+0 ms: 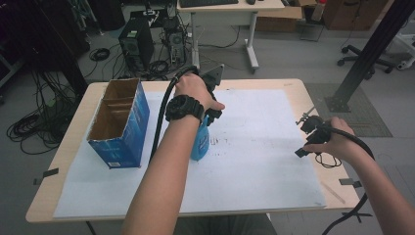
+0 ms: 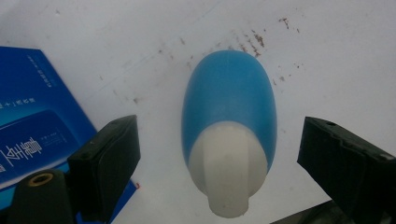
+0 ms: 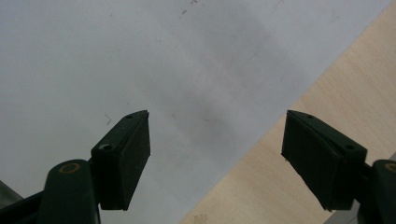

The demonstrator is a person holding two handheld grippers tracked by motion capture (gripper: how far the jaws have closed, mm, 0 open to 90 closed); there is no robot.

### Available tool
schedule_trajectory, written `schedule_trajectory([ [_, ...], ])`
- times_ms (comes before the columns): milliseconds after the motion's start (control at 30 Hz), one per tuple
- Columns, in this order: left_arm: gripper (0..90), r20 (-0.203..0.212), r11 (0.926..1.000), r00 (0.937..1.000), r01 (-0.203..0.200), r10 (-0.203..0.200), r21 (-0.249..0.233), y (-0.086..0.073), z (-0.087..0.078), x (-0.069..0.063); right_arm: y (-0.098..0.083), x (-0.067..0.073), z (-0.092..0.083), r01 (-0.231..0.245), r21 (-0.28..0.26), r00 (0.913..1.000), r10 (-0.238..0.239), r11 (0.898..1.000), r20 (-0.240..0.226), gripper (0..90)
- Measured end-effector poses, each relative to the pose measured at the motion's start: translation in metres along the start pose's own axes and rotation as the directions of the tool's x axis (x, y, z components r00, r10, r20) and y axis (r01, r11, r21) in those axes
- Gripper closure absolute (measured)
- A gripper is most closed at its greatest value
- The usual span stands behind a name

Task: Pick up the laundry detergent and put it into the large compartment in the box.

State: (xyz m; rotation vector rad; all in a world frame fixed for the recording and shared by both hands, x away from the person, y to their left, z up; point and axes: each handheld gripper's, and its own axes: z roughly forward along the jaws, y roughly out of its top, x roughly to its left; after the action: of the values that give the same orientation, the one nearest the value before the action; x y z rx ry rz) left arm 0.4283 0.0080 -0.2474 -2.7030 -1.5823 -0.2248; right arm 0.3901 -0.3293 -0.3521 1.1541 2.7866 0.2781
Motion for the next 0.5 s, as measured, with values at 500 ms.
schedule_trajectory([
  [500, 13.1, 0.009, 0.9998, 1.0, -0.002, 0.001, 0.022, -0.002, 0.02, -0.001, -0.001, -0.001, 0.003, -0.005, 0.006, 1.0, 0.005, 1.0, -0.001, 24.0],
])
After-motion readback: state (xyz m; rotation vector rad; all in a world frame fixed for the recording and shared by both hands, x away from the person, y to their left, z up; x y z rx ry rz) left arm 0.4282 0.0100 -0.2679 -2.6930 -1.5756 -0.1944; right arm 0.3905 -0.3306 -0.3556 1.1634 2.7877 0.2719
